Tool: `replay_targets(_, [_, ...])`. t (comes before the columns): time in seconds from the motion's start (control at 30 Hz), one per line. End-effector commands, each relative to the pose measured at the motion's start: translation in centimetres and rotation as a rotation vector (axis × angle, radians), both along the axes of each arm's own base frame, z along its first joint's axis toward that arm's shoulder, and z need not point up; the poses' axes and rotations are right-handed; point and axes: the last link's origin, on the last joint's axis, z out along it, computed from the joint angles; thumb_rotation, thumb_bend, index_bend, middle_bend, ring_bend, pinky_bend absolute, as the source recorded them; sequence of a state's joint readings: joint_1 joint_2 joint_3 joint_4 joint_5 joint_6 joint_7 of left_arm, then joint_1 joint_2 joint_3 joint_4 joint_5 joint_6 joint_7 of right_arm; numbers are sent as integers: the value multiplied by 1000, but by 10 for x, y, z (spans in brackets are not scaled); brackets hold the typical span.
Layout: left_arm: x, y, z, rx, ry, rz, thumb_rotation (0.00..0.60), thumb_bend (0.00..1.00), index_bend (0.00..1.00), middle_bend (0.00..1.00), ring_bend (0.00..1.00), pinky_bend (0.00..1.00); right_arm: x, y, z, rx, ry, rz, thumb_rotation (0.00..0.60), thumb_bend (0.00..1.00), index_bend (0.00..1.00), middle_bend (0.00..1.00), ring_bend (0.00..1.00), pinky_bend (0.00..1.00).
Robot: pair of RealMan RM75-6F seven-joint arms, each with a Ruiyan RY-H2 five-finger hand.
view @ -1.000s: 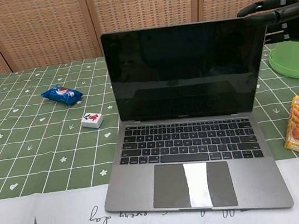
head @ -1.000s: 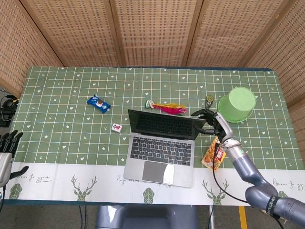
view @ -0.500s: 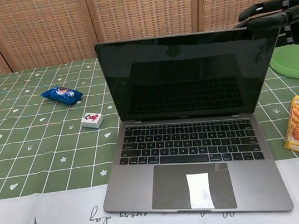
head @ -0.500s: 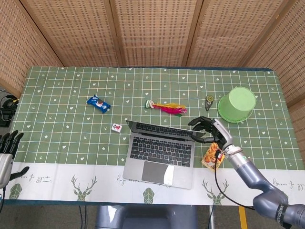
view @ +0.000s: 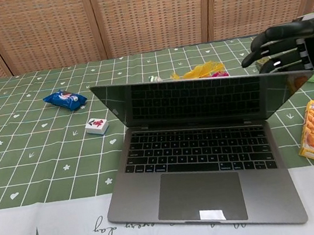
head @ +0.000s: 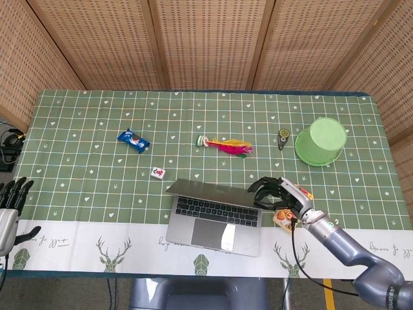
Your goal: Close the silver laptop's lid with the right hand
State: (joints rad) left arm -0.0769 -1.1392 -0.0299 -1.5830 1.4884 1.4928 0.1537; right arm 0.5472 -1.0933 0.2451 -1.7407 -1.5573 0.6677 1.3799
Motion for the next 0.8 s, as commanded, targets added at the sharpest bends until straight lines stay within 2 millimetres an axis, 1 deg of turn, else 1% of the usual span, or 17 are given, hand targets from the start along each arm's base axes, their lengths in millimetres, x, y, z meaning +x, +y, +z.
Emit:
replay_targets(0.03, [0, 0, 0, 1, -1, -1, 600, 0, 0, 0, 0, 0, 2, 4, -1, 29, 9, 20, 461, 297, 502, 453, 480, 434])
replay_targets(0.23, [1, -1, 0, -2, -3, -2, 600, 0, 0, 0, 0, 0, 2, 9, -5, 65, 28, 47, 462, 294, 497, 440, 469, 423])
replay_targets(0.4, [1, -1, -1, -7, -4, -5, 600, 0, 0, 0, 0, 0, 3, 16, -12, 114, 50, 69, 460, 292, 486, 426, 460, 417])
replay_targets(0.5, [2, -1, -1, -7, -4, -8, 600, 0, 0, 0, 0, 0, 2, 20, -23, 158, 78, 83, 460, 291, 485, 424, 457, 415])
replay_targets(0.8, [2, -1, -1, -7, -6, -9, 600, 0, 0, 0, 0, 0, 0, 29, -46, 224, 111, 105, 460, 287, 485, 422, 456, 414])
